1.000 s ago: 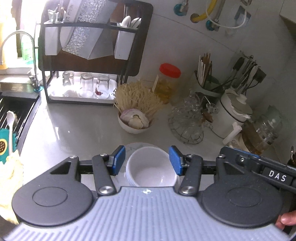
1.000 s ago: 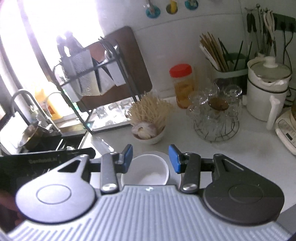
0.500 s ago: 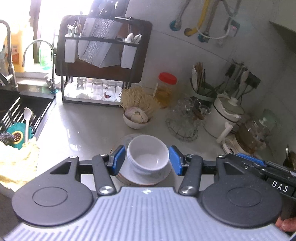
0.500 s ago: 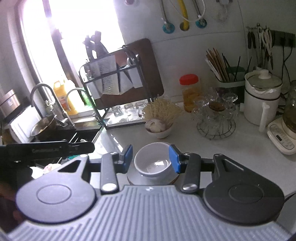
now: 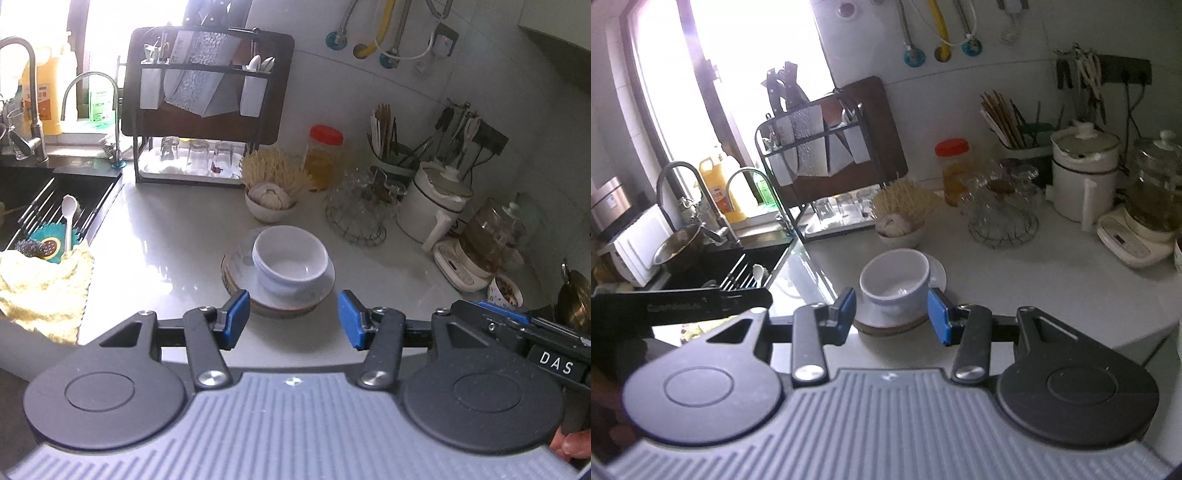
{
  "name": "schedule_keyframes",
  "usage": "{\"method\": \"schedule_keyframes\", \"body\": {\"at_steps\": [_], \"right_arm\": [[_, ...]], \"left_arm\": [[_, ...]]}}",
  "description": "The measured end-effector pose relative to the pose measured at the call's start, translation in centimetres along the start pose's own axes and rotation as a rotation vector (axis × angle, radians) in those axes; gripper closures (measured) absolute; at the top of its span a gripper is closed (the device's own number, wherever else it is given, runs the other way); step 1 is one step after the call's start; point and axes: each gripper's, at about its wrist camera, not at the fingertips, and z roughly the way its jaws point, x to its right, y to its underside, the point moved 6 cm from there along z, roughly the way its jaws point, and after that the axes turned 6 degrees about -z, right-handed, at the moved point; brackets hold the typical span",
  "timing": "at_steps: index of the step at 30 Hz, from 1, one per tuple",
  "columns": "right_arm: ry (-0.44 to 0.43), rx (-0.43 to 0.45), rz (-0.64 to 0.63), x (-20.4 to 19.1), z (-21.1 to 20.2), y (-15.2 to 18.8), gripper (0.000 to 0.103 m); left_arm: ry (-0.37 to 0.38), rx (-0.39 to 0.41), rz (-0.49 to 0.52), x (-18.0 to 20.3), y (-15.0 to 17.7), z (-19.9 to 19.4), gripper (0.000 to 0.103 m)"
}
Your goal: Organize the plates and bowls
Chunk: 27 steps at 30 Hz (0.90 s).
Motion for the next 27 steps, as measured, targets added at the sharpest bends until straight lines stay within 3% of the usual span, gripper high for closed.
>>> {"method": "schedule_keyframes", "body": {"at_steps": [14, 18, 25, 27], "right_arm": [[0.034, -0.005, -0.006, 0.0, -2.0, 1.6, 0.056], [0.054, -0.013, -0.012, 0.5, -2.4, 2.2, 0.038], [0.065, -0.016, -0.018, 1.2, -2.7, 2.3, 0.037], [0.063, -0.018, -0.017, 1.2, -2.7, 2.3, 0.030]], "left_arm": [[-0.012, 0.001, 0.005, -0.6, 2.2, -2.3, 0.035], [-0.017, -0.015, -0.002, -0.8, 2.6, -2.3, 0.018], [-0.040, -0.016, 0.010, -0.8, 3.3, -2.9, 0.006], [-0.050, -0.017, 0.018, -0.8, 3.5, -3.1, 0.005]]}}
